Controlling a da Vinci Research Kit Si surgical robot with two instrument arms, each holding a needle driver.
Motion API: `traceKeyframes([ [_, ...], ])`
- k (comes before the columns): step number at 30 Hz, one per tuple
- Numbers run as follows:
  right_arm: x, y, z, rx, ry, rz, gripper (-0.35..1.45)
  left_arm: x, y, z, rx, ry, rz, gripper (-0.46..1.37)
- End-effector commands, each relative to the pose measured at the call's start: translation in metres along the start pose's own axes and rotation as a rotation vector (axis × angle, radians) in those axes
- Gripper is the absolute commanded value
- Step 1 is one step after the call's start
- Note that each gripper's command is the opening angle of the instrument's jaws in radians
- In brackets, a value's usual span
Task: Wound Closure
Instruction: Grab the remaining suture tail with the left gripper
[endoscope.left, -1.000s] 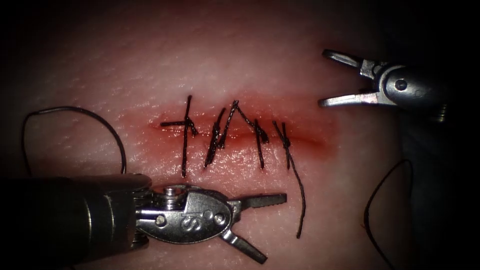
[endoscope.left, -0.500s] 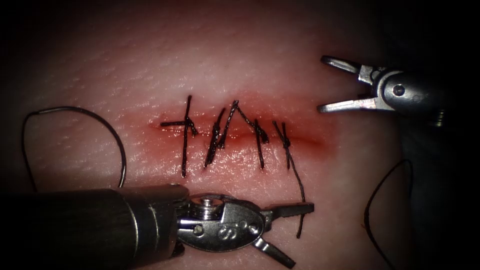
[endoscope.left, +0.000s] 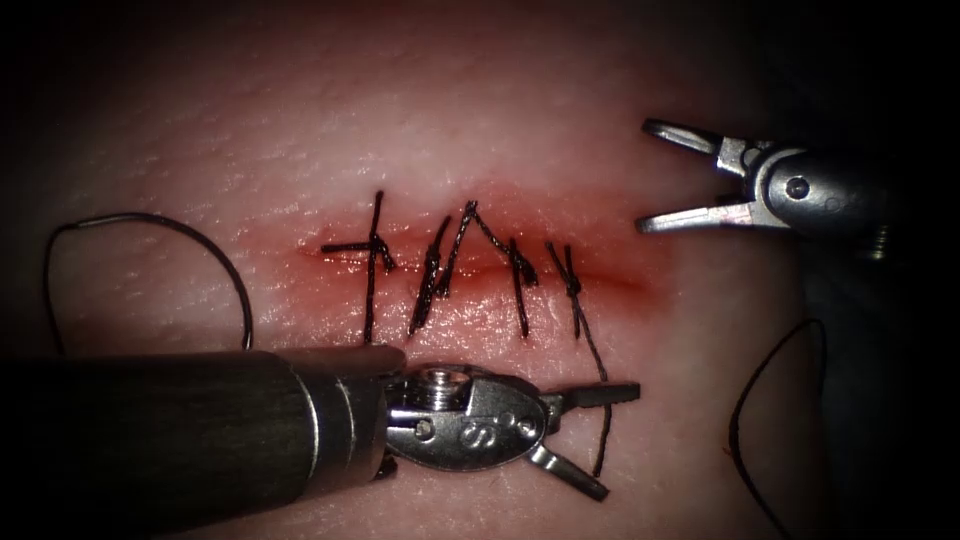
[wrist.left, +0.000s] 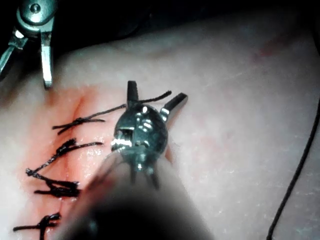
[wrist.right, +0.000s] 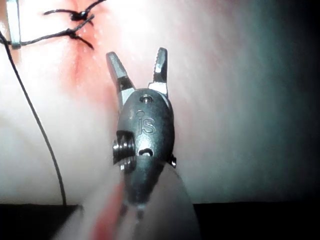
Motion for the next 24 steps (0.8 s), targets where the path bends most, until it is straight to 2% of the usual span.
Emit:
traceKeyframes([
  [1, 0.0000, 0.0000, 0.0000, 0.001, 0.000, 0.000, 1.05, -0.0001, 0.0000, 0.0000, -0.006, 0.002, 0.000, -0.11],
  [2, 0.0000, 0.0000, 0.0000, 0.001, 0.000, 0.000, 1.05, -0.0001, 0.0000, -0.0001, -0.008, 0.003, 0.000, -0.35],
  [9, 0.0000, -0.0001, -0.0001, 0.002, 0.001, 0.000, 1.05, -0.0005, -0.0003, -0.0003, -0.041, 0.016, 0.012, -0.35],
  [24, 0.0000, 0.0000, 0.0000, 0.000, -0.002, 0.000, 1.05, -0.0004, -0.0004, -0.0006, -0.048, 0.019, 0.030, -0.35],
])
